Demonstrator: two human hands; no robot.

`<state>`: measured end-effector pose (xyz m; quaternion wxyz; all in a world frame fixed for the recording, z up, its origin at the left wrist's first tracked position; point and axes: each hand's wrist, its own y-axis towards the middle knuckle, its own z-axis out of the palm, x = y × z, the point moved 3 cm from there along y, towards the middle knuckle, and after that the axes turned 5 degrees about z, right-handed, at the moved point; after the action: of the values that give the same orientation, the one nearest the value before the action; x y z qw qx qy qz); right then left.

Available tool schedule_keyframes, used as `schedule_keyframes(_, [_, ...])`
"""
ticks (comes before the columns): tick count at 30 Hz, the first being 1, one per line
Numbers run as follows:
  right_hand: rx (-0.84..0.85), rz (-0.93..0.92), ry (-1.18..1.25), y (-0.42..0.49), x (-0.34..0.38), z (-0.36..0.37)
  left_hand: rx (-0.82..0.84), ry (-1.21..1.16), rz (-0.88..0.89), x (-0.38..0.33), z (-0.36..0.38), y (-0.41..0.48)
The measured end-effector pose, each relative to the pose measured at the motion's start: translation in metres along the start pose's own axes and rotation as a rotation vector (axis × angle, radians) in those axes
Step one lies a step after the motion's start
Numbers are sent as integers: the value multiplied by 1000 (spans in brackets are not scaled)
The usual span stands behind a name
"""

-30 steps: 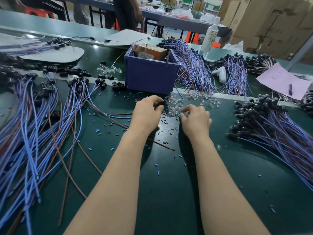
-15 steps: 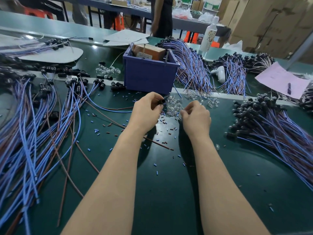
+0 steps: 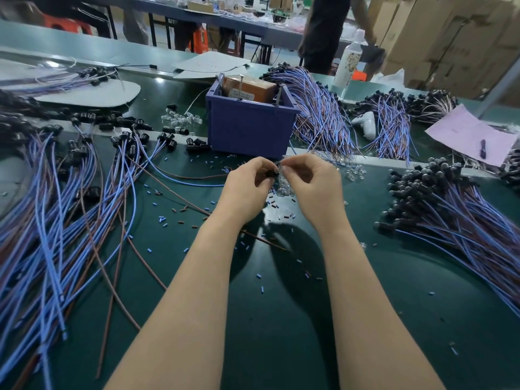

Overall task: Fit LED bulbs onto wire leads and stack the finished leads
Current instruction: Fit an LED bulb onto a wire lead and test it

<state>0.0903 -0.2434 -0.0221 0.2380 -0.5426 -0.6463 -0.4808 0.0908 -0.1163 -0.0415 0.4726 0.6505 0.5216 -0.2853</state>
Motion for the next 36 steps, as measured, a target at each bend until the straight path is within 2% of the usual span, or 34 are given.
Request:
schedule_keyframes(6, [-32, -145, -189, -3, 10, 0, -4, 55, 34, -2, 0, -1])
schedule_keyframes(12, [-10, -28, -118, 3, 2, -7, 14, 125, 108, -9, 0, -2])
schedule_keyframes(15, [17, 33, -29, 5, -5, -12, 31, 182, 68, -7, -1, -1])
schedule_keyframes(18, [58, 65, -42, 6, -9, -11, 80, 222, 34, -4, 0, -3])
schedule_keyframes(22, [95, 90, -5, 7, -11, -10, 100, 161, 64, -5, 0, -5])
schedule_keyframes(36, [96, 81, -103, 5, -14, -9, 118, 272, 17, -3, 0, -3])
